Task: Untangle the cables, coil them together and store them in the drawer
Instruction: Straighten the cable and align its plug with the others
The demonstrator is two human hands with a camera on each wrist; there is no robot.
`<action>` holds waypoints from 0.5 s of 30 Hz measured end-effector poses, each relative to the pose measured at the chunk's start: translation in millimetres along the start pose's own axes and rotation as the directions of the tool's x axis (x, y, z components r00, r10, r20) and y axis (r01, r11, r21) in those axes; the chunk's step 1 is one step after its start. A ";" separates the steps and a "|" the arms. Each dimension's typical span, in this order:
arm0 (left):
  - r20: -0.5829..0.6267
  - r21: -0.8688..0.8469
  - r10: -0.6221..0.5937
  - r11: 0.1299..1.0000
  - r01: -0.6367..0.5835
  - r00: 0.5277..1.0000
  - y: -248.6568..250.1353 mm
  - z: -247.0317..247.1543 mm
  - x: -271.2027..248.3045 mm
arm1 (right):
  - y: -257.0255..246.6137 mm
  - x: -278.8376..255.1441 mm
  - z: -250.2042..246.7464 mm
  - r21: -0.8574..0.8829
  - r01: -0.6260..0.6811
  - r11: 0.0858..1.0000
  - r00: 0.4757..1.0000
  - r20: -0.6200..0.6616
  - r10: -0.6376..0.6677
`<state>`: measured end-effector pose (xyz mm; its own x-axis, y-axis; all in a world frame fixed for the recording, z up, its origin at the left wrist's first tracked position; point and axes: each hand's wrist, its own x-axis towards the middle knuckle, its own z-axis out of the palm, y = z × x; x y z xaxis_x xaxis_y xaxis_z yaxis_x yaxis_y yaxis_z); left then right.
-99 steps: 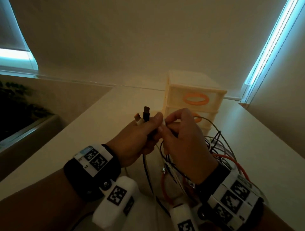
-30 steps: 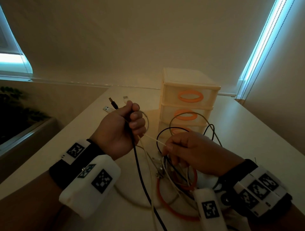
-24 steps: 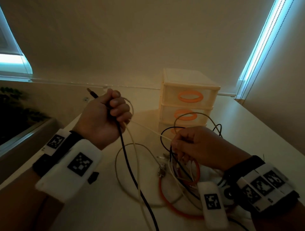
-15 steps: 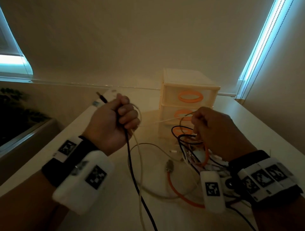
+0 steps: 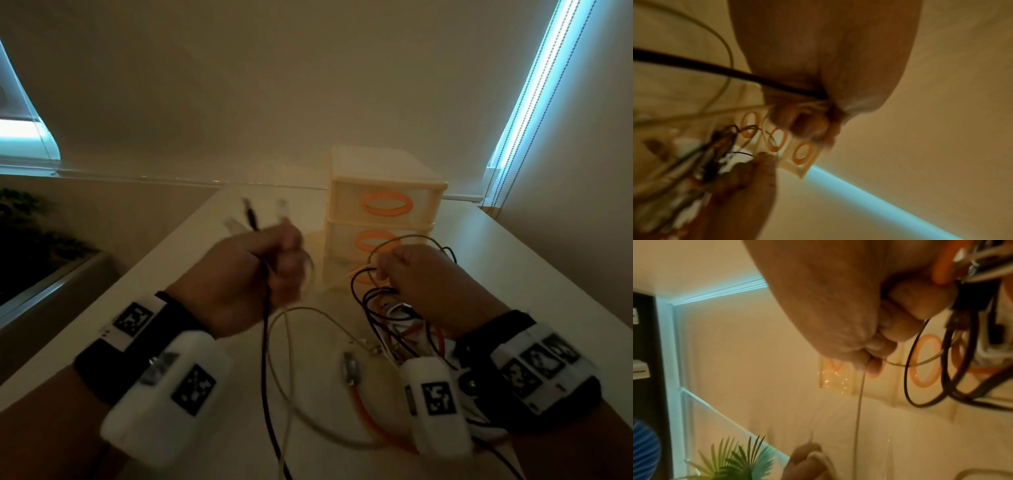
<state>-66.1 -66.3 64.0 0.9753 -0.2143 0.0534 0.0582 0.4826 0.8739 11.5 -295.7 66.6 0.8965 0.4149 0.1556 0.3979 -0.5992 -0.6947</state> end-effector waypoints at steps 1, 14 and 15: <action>0.084 0.091 -0.072 0.994 0.064 0.994 -8.7 8.7 -1.3 | -3.4 1.2 1.8 0.045 0.015 0.999 0.996 -0.085 -0.011; -0.295 -0.194 0.003 0.979 -0.063 0.955 -10.5 16.3 4.9 | -12.9 -18.9 35.8 0.187 0.315 0.931 0.936 0.103 -0.337; -0.330 -0.197 0.000 0.978 -0.069 0.944 -10.5 16.9 5.5 | -10.2 -18.0 35.8 0.159 0.313 0.936 0.942 0.079 -0.328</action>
<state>-65.0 -86.9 63.2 0.9910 0.0784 -0.1089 0.0313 0.6543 0.7556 -15.6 -272.6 45.8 0.6983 0.6408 0.3189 0.6217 -0.3222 -0.7139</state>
